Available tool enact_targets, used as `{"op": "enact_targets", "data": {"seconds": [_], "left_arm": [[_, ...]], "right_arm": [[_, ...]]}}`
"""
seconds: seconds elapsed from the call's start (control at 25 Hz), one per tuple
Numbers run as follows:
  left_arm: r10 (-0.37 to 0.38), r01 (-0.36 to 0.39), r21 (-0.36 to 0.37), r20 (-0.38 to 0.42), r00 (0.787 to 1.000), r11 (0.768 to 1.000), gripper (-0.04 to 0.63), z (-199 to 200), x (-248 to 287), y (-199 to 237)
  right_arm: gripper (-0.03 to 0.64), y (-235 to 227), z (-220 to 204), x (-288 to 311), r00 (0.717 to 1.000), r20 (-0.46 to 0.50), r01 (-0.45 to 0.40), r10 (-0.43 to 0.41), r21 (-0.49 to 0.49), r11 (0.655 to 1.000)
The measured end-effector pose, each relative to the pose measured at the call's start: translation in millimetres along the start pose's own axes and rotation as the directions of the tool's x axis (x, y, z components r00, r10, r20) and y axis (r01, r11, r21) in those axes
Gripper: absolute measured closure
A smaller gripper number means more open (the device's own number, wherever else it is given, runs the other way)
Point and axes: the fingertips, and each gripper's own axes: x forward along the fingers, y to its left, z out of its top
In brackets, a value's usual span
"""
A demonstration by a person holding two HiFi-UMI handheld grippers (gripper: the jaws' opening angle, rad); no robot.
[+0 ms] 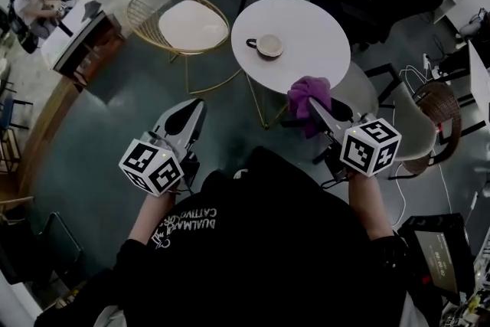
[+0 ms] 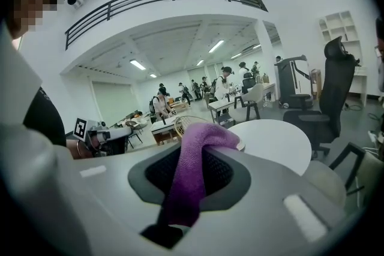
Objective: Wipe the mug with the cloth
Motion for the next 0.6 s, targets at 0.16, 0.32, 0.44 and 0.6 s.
{"op": "enact_targets", "data": {"seconds": [0.16,0.32,0.44,0.6], "left_arm": [[-0.007,0.005,-0.047,-0.041,0.999,0.999,0.597,-22.0,19.2,5.1],[-0.005,0.0,-0.076,-0.066,0.998,0.997,0.597,-33.4,46.4,17.2],[-0.01,0.003,-0.116,-0.063,0.998,0.993,0.597,-38.4,65.7,20.4],[0.006,-0.017,-0.11,-0.099,0.995,0.994,0.595,-46.3,109.5,41.3]], "right_arm": [[0.537,-11.7,-11.2,20.3,0.999,-0.042,-0.013,0.014,0.009,1.0],[0.537,-33.8,-15.5,49.1,0.997,-0.065,-0.035,0.04,0.067,0.997],[0.537,-46.9,-21.2,69.8,0.992,-0.083,-0.079,0.09,0.129,0.989],[0.537,-63.1,-22.5,103.6,0.981,-0.094,-0.157,0.172,0.147,0.977]]}}
